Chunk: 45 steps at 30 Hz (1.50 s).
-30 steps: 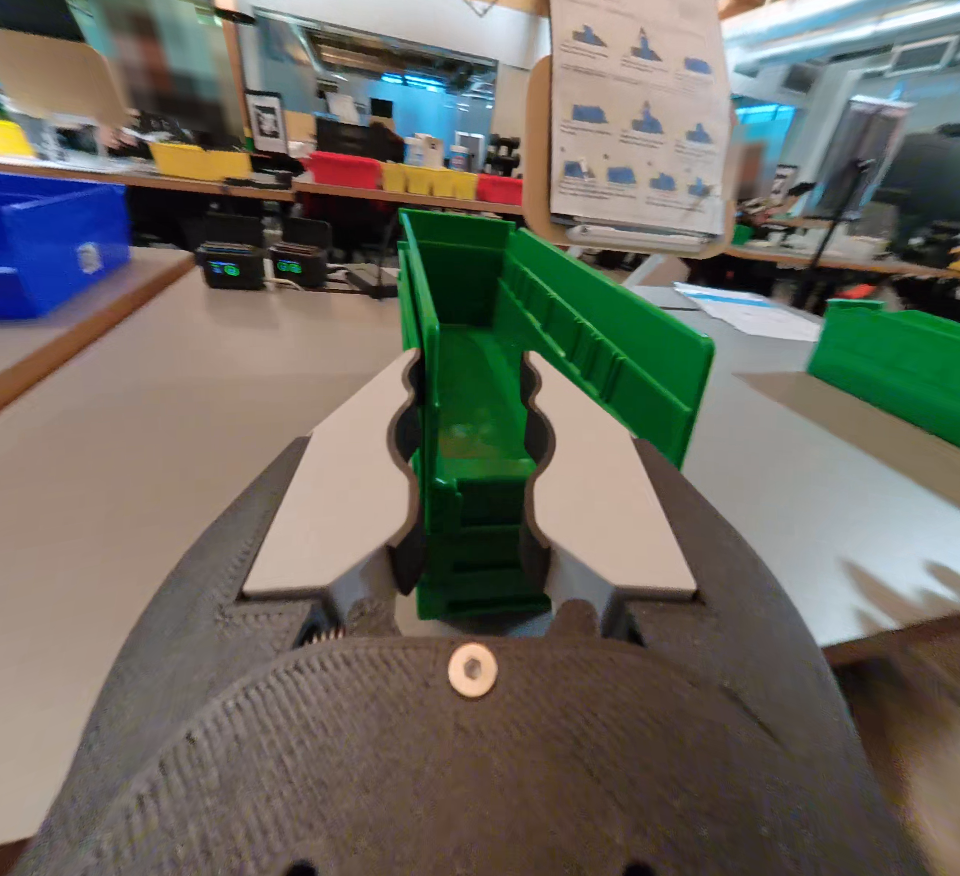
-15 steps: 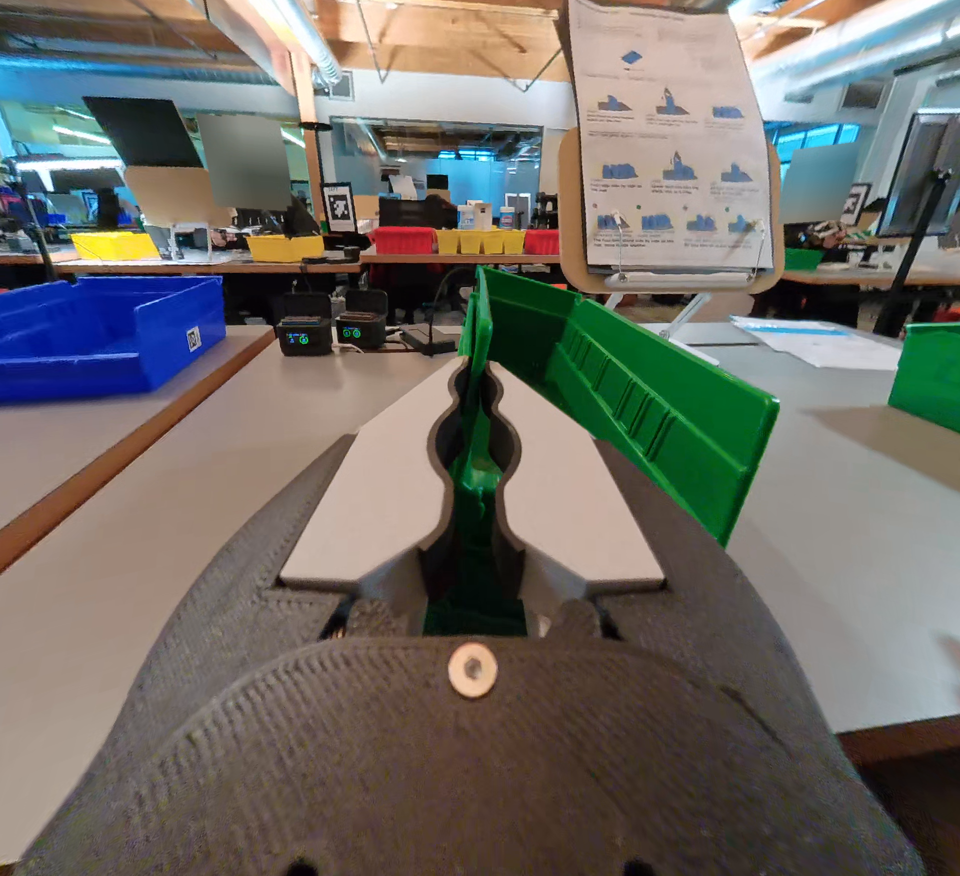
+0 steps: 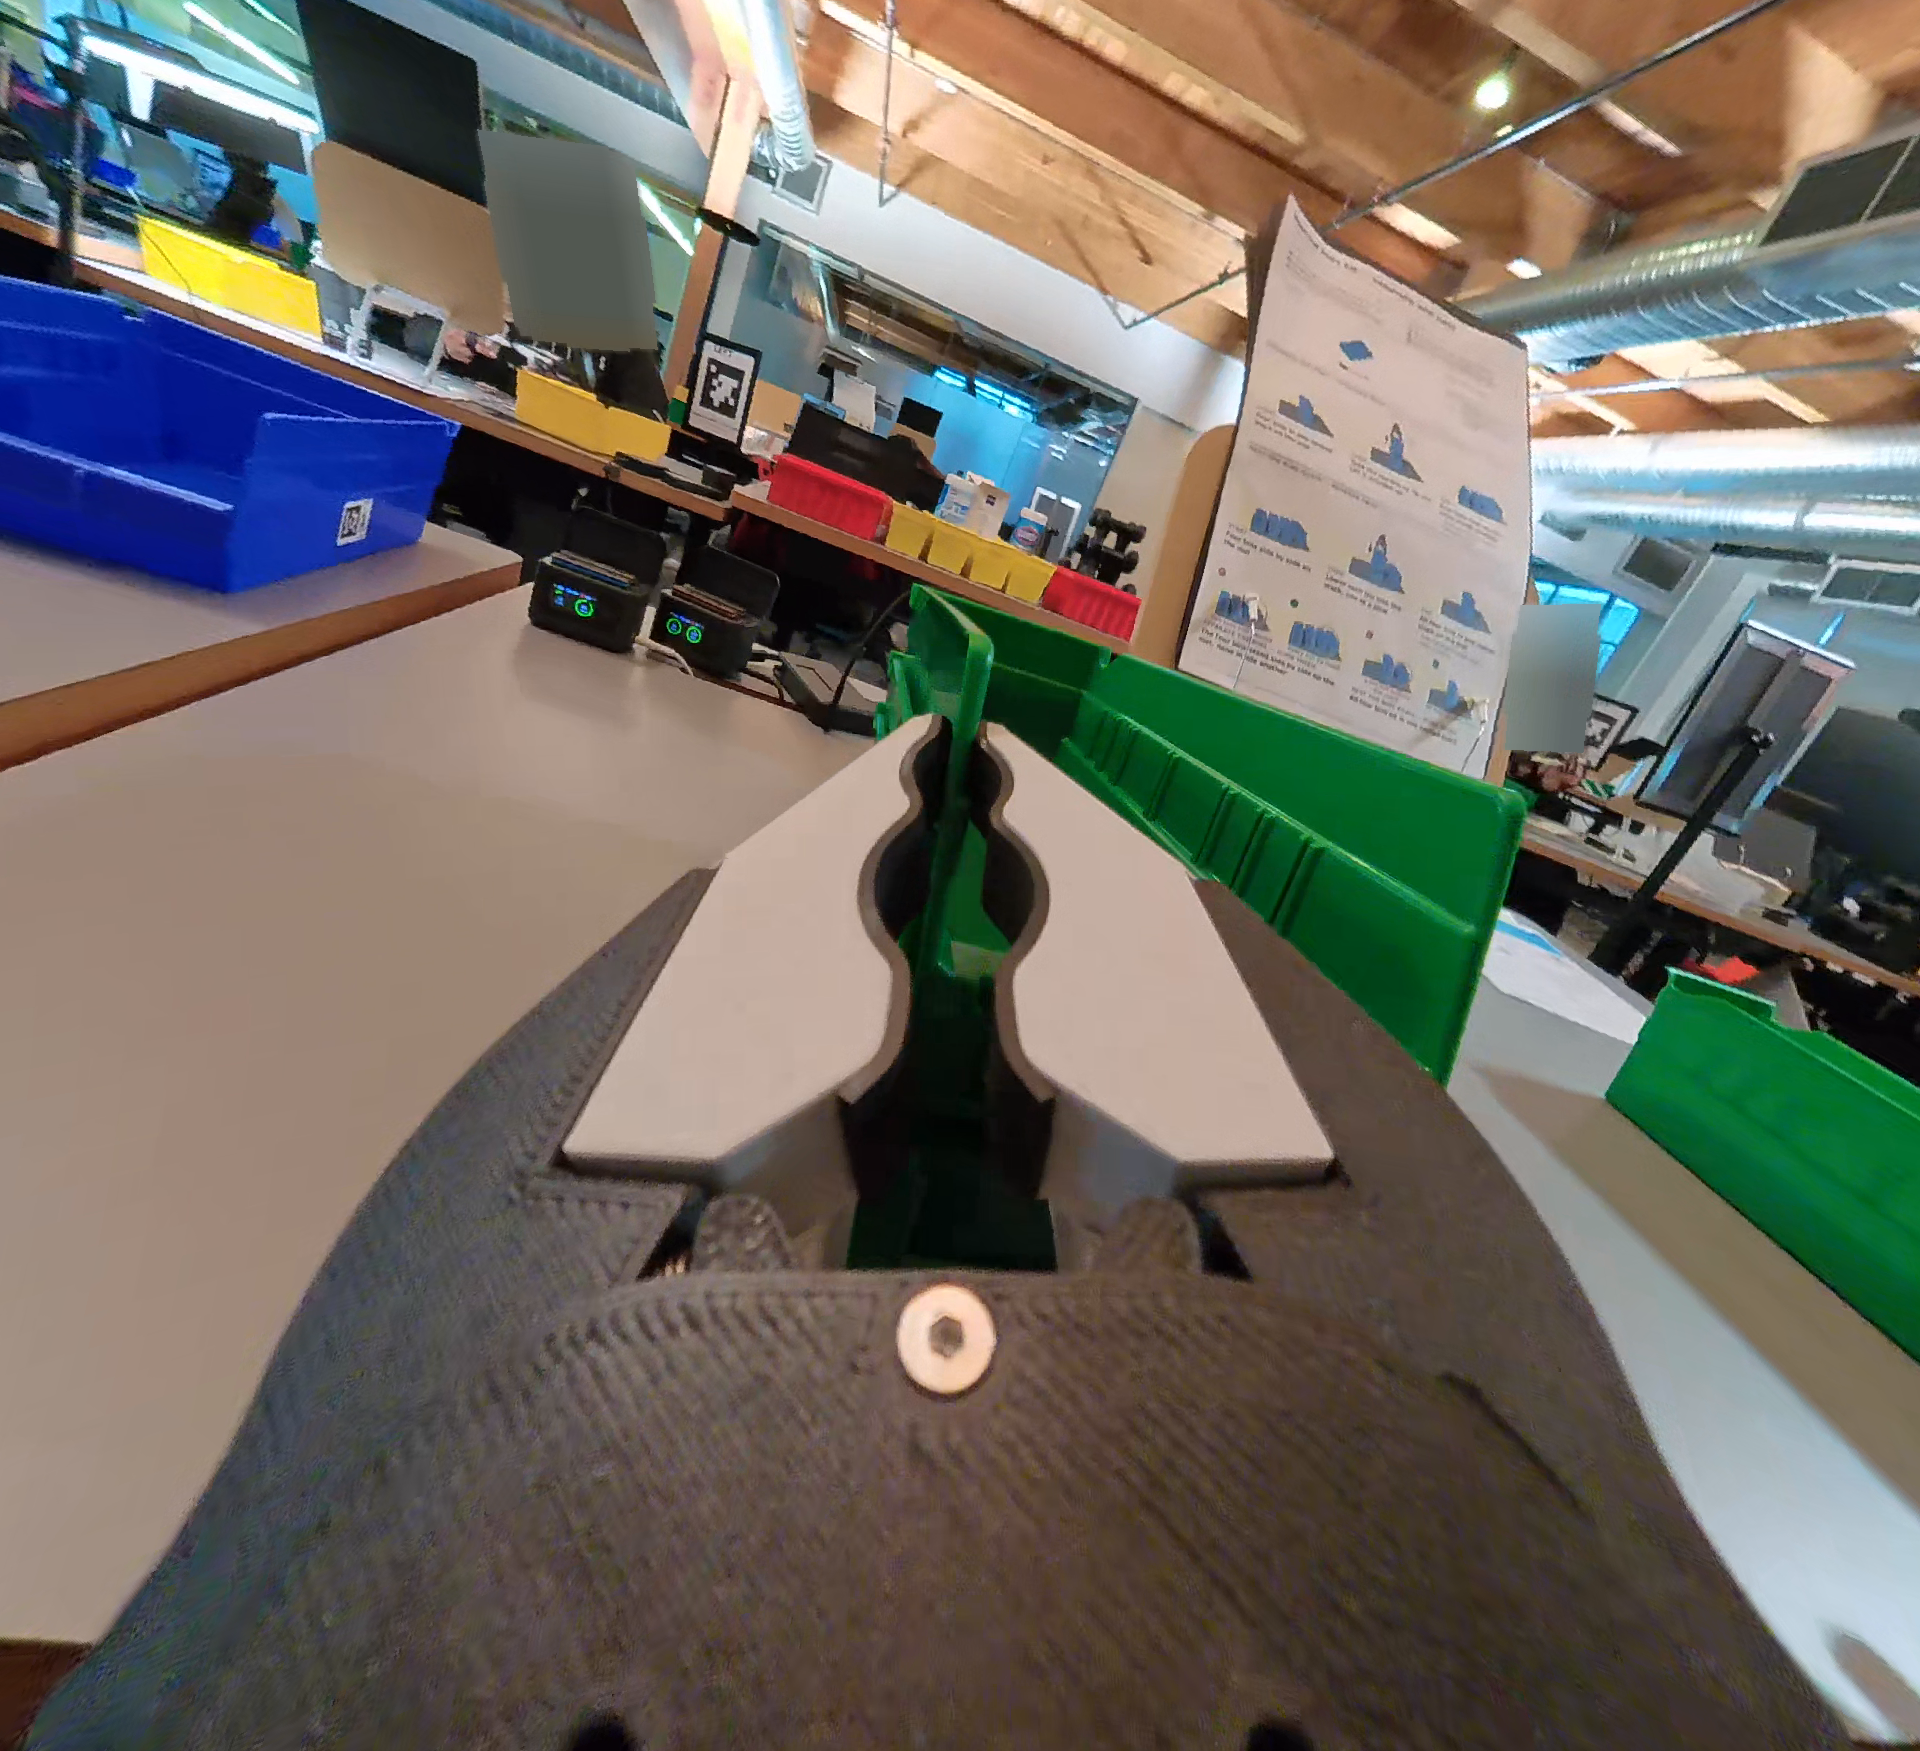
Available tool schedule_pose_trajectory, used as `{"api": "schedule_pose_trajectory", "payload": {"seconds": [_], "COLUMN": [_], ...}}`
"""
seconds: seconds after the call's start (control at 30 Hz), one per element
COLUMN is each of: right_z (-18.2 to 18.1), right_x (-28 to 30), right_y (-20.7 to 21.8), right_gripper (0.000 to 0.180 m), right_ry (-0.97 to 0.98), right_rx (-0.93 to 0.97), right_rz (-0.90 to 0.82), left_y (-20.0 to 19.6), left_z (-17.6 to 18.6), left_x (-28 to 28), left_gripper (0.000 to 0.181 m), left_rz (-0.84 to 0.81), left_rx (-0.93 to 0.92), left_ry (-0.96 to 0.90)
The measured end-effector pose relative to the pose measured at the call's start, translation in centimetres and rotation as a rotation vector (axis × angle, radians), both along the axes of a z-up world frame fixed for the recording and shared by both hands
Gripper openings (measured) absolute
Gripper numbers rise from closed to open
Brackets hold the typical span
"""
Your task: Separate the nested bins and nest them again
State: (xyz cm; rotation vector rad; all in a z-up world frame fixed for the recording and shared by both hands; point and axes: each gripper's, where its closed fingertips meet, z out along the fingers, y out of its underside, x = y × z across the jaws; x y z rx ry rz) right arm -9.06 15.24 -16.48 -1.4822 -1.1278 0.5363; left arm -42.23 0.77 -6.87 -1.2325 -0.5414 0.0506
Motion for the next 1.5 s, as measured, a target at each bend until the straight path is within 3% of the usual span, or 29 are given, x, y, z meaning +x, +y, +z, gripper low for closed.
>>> {"api": "schedule_pose_trajectory", "payload": {"seconds": [0.47, 0.77, 0.87, 0.93, 0.97, 1.0, 1.03, 1.27, 1.47, 1.5], "right_z": [1.3, 10.8, 14.0, 13.5, 12.8, 12.4, 12.1, 8.0, 6.3, 6.1], "right_x": [0.2, -2.0, -1.5, -0.6, -0.4, -0.2, 0.2, 1.6, 1.0, 0.8], "right_y": [-0.5, -8.4, -9.5, -7.7, -7.1, -7.0, -6.7, -4.1, -3.9, -4.1], "right_gripper": [0.044, 0.053, 0.058, 0.055, 0.048, 0.015, 0.000, 0.000, 0.037, 0.033], "right_ry": [0.034, 0.384, 0.516, 0.506, 0.488, 0.494, 0.509, 0.486, 0.485, 0.483], "right_rx": [0.005, 0.047, -0.022, -0.114, -0.172, -0.206, -0.223, -0.342, -0.410, -0.409], "right_rz": [-0.044, 0.109, 0.111, -0.010, -0.039, -0.031, -0.026, -0.116, -0.101, -0.096], "left_y": [0.7, 2.1, 4.4, 5.8, 6.4, 6.9, 7.3, 9.5, 10.0, 10.0], "left_z": [6.2, 11.5, 10.3, 8.7, 7.8, 6.9, 6.1, 0.6, -1.4, -1.6], "left_x": [5.1, 13.1, 17.9, 20.9, 22.3, 23.4, 24.4, 26.0, 24.0, 23.9], "left_gripper": [0.001, 0.002, 0.000, 0.000, 0.000, 0.000, 0.000, 0.000, 0.000, 0.000], "left_rz": [-0.007, -0.174, -0.274, -0.332, -0.361, -0.380, -0.412, -0.427, -0.385, -0.379], "left_rx": [0.130, 0.266, 0.229, 0.188, 0.164, 0.144, 0.132, -0.005, -0.046, -0.050], "left_ry": [0.140, 0.165, 0.183, 0.214, 0.217, 0.213, 0.204, 0.200, 0.151, 0.142]}}
